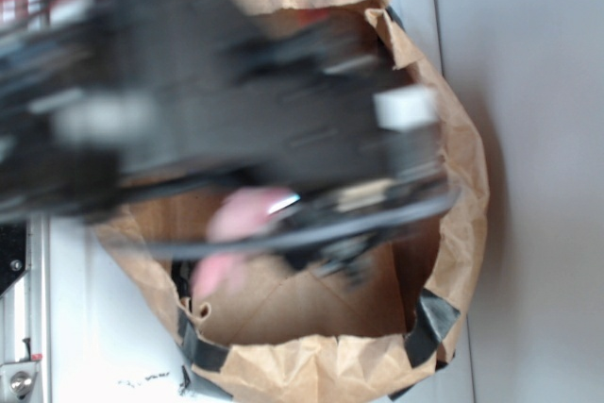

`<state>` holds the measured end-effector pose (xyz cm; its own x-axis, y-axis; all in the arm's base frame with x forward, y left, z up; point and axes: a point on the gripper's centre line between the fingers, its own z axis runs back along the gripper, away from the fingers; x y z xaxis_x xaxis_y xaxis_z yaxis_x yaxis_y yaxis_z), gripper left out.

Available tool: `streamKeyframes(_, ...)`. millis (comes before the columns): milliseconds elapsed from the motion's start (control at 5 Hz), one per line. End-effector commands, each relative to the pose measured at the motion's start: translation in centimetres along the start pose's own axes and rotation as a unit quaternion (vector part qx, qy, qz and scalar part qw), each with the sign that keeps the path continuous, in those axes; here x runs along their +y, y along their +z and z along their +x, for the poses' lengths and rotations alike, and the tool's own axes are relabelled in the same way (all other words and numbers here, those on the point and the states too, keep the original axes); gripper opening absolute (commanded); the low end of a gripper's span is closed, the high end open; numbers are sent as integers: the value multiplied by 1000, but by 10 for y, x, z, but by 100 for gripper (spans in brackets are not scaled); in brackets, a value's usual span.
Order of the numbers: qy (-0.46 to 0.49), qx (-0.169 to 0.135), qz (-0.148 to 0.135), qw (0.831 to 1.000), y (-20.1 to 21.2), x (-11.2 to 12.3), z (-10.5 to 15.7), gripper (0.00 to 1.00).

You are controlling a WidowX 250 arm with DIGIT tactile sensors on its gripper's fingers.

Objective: Grab the pink bunny.

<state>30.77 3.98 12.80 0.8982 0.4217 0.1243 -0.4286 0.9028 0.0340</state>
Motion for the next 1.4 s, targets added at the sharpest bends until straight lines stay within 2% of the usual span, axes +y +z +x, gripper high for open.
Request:
streamKeyframes(0,-53,-61,67,994,43,-5,16,0)
streamKeyframes(200,-66,-77,64,993,54,-4,8,0)
streamKeyframes(400,-82,-103,40,990,57,-3,3,0)
streamKeyframes(600,-134,-98,-40,985,59,-7,-3,0)
streamKeyframes(800,-148,-92,-46,984,58,-7,-7,0)
streamKeyframes(1000,-143,-90,-35,985,56,-9,-8,0)
streamKeyframes(1200,-131,-84,-3,988,50,-11,1,0)
